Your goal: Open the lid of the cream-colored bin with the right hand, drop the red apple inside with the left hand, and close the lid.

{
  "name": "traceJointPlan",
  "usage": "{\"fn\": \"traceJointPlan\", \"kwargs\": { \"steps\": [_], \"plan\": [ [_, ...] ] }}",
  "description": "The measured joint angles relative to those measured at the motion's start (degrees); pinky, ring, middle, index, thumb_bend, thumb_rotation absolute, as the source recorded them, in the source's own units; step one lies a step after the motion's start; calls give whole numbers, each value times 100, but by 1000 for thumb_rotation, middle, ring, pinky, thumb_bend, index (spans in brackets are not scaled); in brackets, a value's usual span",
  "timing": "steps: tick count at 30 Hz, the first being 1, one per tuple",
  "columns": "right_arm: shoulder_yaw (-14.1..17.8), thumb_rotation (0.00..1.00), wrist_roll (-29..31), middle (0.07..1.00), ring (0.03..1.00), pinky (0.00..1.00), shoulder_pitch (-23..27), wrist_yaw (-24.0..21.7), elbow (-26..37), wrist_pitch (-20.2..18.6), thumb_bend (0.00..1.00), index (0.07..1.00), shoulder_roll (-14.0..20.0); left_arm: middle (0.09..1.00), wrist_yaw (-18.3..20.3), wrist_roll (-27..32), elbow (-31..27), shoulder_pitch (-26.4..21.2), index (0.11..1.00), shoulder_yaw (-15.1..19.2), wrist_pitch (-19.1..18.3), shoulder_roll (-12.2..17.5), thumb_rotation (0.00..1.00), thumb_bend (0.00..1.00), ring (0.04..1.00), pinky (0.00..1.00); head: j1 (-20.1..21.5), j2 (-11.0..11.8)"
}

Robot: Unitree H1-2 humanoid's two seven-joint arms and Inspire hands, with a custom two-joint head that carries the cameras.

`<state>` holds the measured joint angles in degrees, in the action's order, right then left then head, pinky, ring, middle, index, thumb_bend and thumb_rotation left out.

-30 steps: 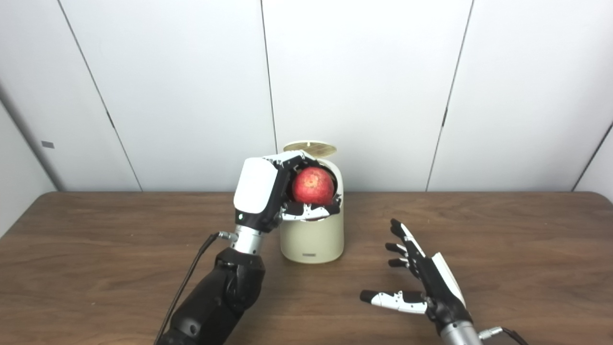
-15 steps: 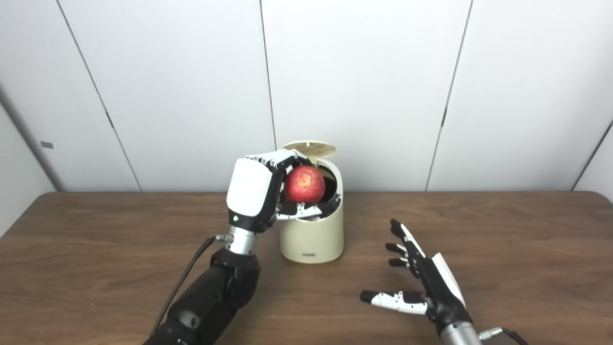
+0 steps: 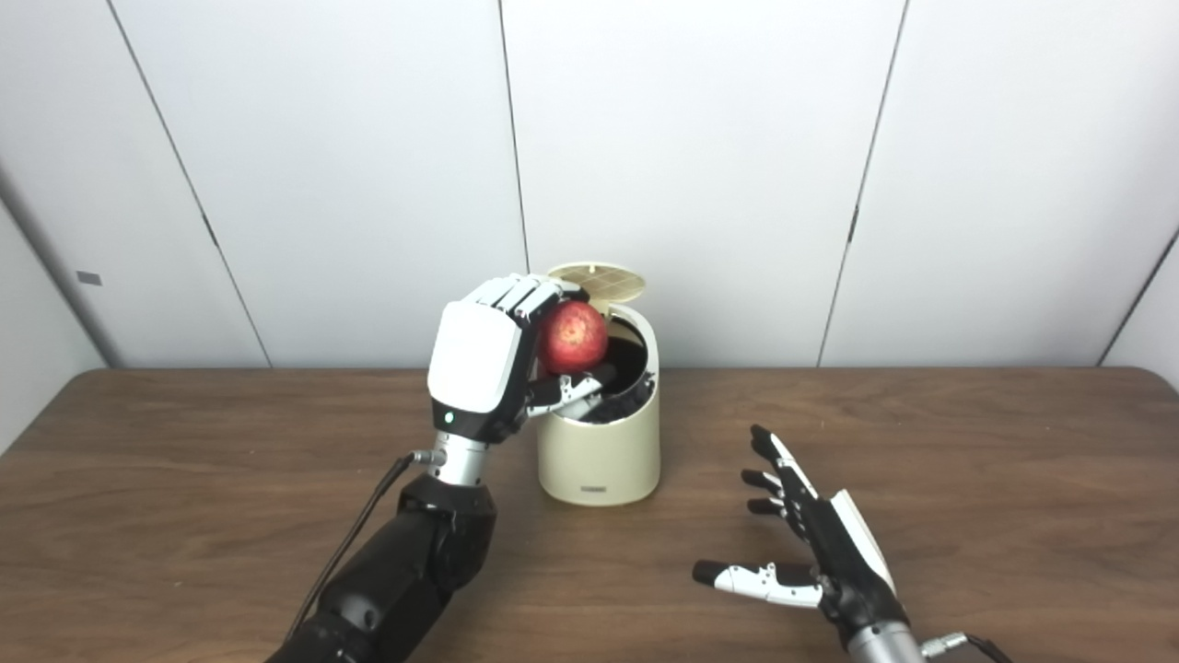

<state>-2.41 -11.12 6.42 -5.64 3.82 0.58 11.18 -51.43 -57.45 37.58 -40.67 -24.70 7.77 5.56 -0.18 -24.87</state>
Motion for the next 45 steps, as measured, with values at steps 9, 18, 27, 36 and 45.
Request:
{"fn": "traceJointPlan", "kwargs": {
  "steps": [9,18,27,36,45],
  "plan": [
    [4,256,73,957,860,767,1,-1,-27,27,789,962,-3,769,43,50,-22,2,782,-13,5,11,169,898,719,578,-18,26],
    [13,237,73,961,856,765,5,0,-86,58,777,964,-2,753,209,161,-224,96,786,-29,10,32,203,888,689,565,-44,26],
    [11,240,74,963,862,777,10,0,-86,58,783,965,-4,728,515,443,-598,301,779,-26,340,82,298,807,650,542,-53,9],
    [-4,263,71,964,862,768,25,0,-102,58,780,968,-7,713,679,491,-778,401,771,-12,571,73,249,813,639,549,-26,-17],
    [-2,253,65,961,860,758,25,3,-103,59,779,965,-8,693,724,493,-780,401,744,39,673,73,227,780,605,511,-44,-17]
  ]
}}
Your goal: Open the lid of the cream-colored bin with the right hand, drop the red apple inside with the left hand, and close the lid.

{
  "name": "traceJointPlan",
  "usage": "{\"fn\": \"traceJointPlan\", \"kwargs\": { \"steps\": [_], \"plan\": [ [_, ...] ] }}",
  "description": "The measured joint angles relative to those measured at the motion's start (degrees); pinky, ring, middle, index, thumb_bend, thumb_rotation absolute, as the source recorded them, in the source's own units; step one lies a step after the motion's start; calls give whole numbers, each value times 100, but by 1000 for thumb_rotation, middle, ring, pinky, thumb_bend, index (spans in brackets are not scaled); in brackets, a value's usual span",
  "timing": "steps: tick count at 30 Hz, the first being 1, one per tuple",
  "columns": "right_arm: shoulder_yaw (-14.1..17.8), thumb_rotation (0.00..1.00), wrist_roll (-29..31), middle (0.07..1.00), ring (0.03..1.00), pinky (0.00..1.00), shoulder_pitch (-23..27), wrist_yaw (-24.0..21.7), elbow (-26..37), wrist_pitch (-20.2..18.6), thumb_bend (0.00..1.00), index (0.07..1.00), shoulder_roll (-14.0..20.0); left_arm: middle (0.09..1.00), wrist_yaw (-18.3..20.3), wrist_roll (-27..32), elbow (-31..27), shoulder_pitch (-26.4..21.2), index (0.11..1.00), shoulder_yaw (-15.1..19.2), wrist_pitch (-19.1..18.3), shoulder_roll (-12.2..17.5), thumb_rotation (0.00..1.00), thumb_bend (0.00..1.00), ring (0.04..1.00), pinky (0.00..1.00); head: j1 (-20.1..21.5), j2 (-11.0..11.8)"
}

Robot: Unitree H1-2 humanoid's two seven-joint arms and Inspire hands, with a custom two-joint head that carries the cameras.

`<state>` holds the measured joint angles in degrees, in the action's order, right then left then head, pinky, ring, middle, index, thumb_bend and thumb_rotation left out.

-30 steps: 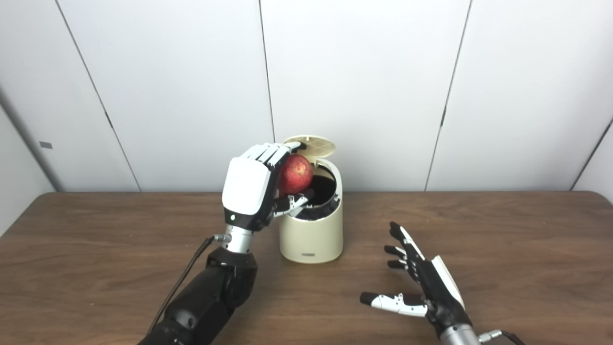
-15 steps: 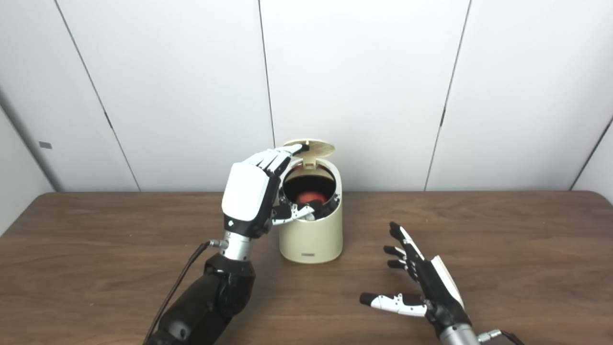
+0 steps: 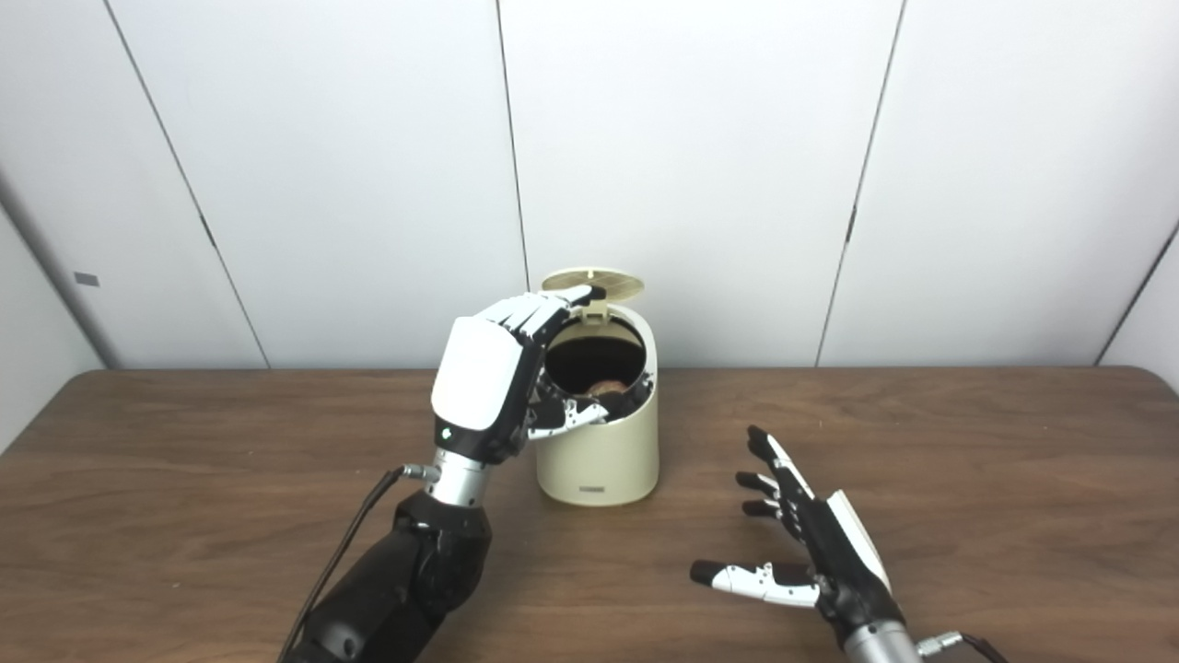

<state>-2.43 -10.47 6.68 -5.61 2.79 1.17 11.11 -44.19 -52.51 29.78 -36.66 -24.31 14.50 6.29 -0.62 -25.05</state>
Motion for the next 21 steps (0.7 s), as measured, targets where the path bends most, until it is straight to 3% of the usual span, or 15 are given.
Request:
{"fn": "traceJointPlan", "kwargs": {
  "steps": [5,8,16,21],
  "plan": [
    [-1,232,0,959,858,760,0,0,-1,8,771,963,-4,616,-36,129,-118,53,643,123,203,0,101,712,565,482,0,0],
    [-1,225,-3,956,858,767,0,1,-6,10,768,960,-4,601,-274,147,-227,113,616,255,369,-1,65,700,552,463,-26,26],
    [3,223,5,957,870,777,-3,1,-84,65,782,955,-13,680,-1265,-248,-224,166,652,427,460,143,51,672,618,502,-53,26],
    [14,210,61,959,880,770,-12,1,-99,76,766,959,-16,677,-1466,-266,-297,211,667,576,449,245,57,680,620,501,-79,18]
  ]
}}
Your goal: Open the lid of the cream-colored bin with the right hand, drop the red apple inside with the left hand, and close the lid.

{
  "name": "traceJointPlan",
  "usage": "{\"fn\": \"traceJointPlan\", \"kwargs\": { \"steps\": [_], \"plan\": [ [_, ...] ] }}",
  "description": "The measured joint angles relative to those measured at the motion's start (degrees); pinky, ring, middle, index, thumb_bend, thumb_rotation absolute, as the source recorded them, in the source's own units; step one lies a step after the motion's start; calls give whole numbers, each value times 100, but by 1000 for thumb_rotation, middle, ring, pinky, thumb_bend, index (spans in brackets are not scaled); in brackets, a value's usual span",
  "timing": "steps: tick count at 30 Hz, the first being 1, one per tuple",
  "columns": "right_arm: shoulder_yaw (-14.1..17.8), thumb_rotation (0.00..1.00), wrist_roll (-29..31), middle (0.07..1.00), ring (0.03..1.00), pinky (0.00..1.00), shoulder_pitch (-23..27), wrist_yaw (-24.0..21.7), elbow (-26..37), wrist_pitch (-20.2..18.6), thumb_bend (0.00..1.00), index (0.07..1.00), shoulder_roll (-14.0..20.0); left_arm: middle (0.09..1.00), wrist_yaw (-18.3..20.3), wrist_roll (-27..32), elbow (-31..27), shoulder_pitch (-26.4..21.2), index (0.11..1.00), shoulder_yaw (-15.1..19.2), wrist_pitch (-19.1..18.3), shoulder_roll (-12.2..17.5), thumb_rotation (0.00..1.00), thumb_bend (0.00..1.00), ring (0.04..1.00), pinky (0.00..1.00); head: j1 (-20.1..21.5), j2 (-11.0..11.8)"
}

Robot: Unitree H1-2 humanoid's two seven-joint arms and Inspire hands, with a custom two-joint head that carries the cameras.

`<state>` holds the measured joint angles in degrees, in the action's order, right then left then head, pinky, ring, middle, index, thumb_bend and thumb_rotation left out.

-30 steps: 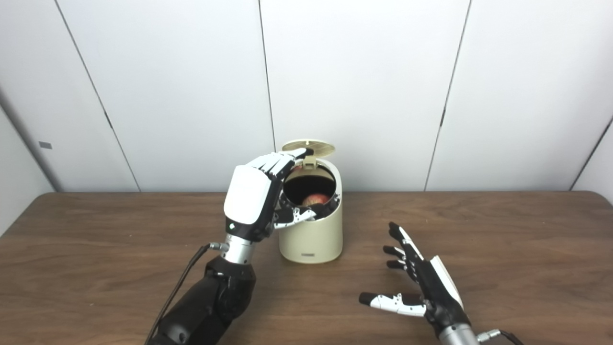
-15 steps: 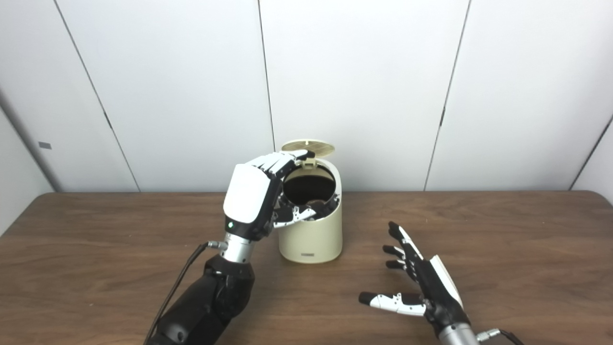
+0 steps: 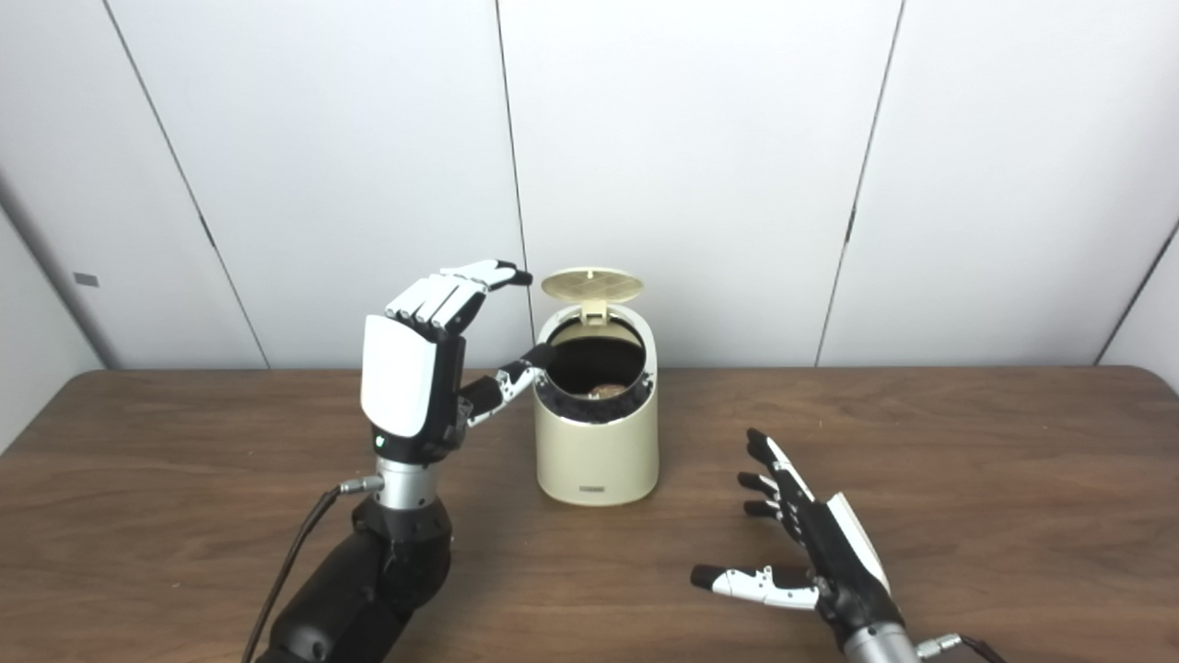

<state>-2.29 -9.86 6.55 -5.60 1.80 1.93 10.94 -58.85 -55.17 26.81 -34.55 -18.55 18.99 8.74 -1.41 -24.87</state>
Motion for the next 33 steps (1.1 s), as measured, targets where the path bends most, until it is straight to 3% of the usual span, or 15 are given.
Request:
{"fn": "traceJointPlan", "kwargs": {
  "steps": [2,4,8,11,12,13,15,17,20,23,28,33],
  "plan": [
    [6,214,2,961,879,767,-20,0,0,6,767,961,3,672,137,208,-239,97,675,77,64,30,59,666,620,498,0,0],
    [13,226,35,959,875,773,-28,0,0,17,769,958,1,676,799,867,-683,284,688,193,186,47,72,645,632,501,0,0],
    [57,255,54,952,863,778,-46,0,-1,39,753,955,6,728,2297,2382,-1424,784,731,400,117,71,213,630,679,515,-18,-9],
    [128,244,71,947,843,748,-39,1,-40,166,722,947,21,751,3416,3592,-1873,1212,767,616,-134,118,326,612,701,580,-35,0],
    [153,237,70,938,832,724,-17,10,-92,272,710,939,37,768,3747,3932,-2005,1332,793,714,-376,151,456,608,715,606,-44,0],
    [165,229,64,932,828,707,26,27,-162,360,703,934,57,777,4049,4129,-2128,1426,807,798,-616,195,517,620,722,611,-44,0],
    [212,153,72,927,841,693,119,45,-272,494,687,929,104,781,4549,4508,-2328,1597,816,1004,-1057,294,572,643,726,610,-44,9],
    [249,199,129,916,839,701,251,59,-351,564,698,920,149,764,4793,4744,-2337,1683,804,1231,-1321,337,541,624,710,606,-53,17],
    [268,268,147,903,824,718,515,63,-364,538,719,909,185,755,5072,5072,-2256,1780,803,1458,-1433,318,471,632,700,579,-35,26],
    [260,231,86,890,823,729,852,61,-340,536,724,891,223,748,5294,5195,-2041,1829,800,1538,-1445,232,379,618,688,558,-18,61],
    [217,300,-38,896,829,738,1471,-18,-317,464,731,883,423,758,5519,5217,-1614,1912,809,1595,-1300,73,297,611,700,572,-18,79],
    [65,473,-377,886,820,688,2013,-199,101,87,709,871,648,763,5685,5230,-1247,1985,802,1654,-985,56,177,568,714,600,35,176]
  ]
}}
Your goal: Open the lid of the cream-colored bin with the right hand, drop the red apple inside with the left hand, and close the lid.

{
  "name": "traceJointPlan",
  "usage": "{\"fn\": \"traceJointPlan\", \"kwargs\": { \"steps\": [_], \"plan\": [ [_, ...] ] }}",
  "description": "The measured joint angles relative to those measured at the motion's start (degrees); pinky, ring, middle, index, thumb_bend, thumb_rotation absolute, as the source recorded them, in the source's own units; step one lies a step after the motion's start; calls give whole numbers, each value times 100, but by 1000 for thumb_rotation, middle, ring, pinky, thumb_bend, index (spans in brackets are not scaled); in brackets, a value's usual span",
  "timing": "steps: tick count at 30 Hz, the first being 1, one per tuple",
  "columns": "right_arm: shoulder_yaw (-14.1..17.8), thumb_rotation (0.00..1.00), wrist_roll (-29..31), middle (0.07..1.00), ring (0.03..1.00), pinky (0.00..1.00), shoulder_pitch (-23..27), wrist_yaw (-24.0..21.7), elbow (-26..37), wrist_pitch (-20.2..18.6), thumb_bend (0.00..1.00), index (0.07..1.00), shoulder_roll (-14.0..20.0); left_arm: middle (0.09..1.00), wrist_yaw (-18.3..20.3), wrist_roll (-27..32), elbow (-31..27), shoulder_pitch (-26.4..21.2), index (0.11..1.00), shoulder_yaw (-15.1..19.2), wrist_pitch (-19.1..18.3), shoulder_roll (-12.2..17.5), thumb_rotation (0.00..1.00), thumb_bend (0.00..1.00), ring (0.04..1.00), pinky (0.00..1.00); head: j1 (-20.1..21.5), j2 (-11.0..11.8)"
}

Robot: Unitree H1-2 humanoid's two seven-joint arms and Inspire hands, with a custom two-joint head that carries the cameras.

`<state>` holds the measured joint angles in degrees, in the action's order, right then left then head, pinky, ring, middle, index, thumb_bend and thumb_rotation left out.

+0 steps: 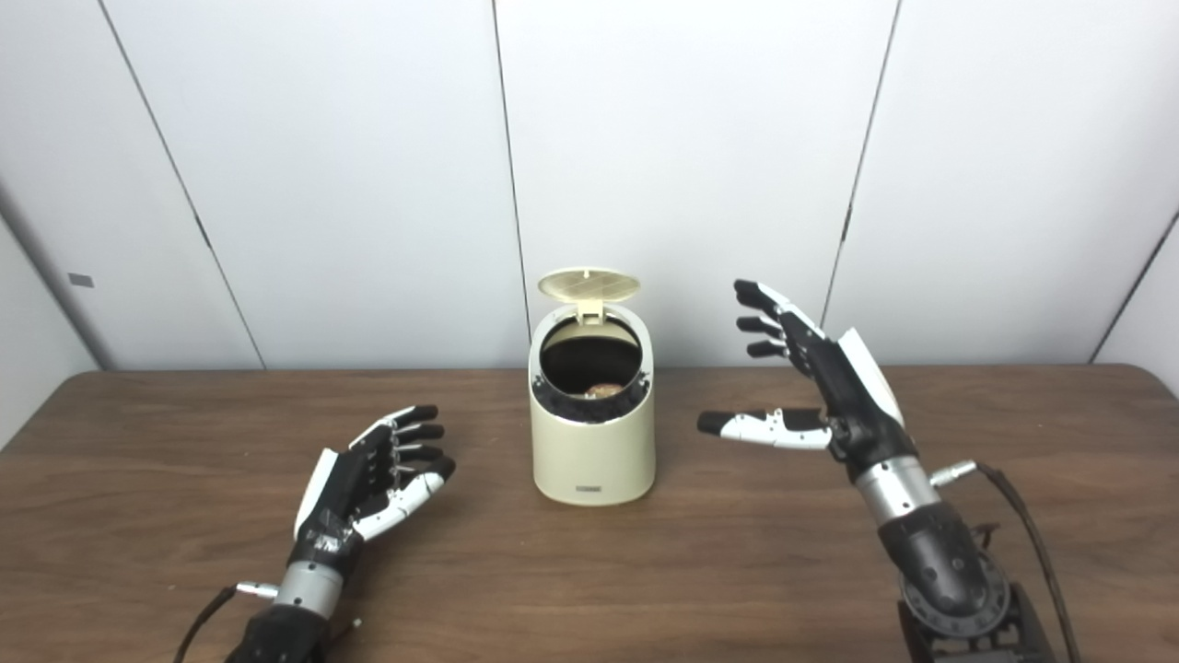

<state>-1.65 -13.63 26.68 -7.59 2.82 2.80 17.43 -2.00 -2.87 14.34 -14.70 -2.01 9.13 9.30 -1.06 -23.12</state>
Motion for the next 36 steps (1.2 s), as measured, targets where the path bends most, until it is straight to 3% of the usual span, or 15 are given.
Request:
{"fn": "traceJointPlan", "kwargs": {
  "steps": [4,8,13,16,23,28,36],
  "plan": [
    [-242,510,-218,896,821,658,542,-330,193,-386,636,858,137,755,77,-14,210,-56,799,8,269,-25,159,577,718,641,26,26],
    [-532,627,-369,885,820,650,1136,-707,420,-754,657,848,184,753,178,-25,403,-140,796,21,415,-66,104,565,717,640,61,70],
    [-870,760,-680,886,856,742,1553,-1066,492,-1101,678,859,181,756,233,-33,684,-281,801,56,728,-87,91,549,720,643,62,106],
    [-1013,850,-877,894,912,848,1636,-1234,463,-1284,686,860,207,754,236,-53,712,-295,801,71,776,-97,89,550,715,637,62,88],
    [-1214,842,-1178,865,865,759,1814,-1376,285,-1316,655,826,294,760,240,-61,713,-291,806,122,777,-122,98,551,724,649,44,70],
    [-1389,805,-1417,842,886,780,1864,-1401,238,-1129,667,776,303,756,242,-61,712,-296,806,145,777,-140,75,541,725,652,35,53],
    [-1398,785,-1587,829,915,837,1860,-1415,53,-1120,679,784,324,752,245,-62,705,-292,800,174,777,-141,53,551,724,652,35,53]
  ]
}}
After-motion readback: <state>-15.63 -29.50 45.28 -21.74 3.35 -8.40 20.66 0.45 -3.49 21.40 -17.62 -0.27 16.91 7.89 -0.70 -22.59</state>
